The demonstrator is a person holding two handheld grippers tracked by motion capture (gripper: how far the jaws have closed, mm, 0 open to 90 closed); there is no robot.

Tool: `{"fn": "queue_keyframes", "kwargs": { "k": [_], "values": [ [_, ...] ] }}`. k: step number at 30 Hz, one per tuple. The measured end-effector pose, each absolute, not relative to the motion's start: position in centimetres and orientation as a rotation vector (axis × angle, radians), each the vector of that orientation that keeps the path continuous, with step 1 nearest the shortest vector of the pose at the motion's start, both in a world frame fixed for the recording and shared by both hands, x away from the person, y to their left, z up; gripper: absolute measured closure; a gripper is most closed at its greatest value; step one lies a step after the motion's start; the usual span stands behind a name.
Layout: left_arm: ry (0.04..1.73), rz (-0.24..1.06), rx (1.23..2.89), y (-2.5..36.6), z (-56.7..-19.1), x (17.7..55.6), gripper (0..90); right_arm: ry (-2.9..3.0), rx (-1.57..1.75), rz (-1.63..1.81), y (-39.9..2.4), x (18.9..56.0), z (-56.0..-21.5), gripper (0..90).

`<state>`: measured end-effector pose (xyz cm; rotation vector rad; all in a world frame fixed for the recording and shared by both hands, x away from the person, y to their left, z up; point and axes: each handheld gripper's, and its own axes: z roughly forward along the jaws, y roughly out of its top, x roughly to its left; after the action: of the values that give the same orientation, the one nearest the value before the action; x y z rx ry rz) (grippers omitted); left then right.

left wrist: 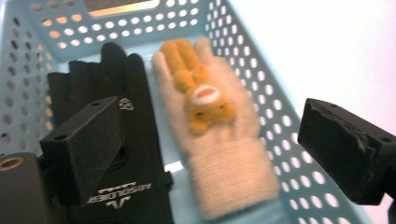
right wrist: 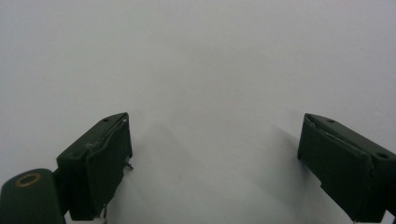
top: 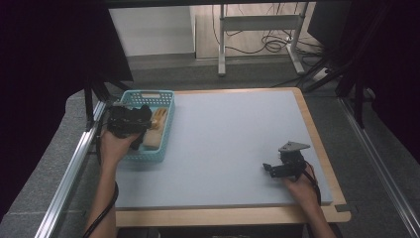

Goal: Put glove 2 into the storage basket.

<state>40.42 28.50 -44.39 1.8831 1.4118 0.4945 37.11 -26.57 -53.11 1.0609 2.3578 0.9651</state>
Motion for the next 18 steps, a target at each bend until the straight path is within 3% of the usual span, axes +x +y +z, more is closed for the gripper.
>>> {"fn": "queue_keyframes", "kwargs": {
  "k": [18],
  "values": [
    [1.298, 0.499, 1.936, 25.0, -44.0, 39.1, 3.0, 2.357, 1.059, 0.965, -26.6, 37.1, -53.1, 9.6]
  ]
}}
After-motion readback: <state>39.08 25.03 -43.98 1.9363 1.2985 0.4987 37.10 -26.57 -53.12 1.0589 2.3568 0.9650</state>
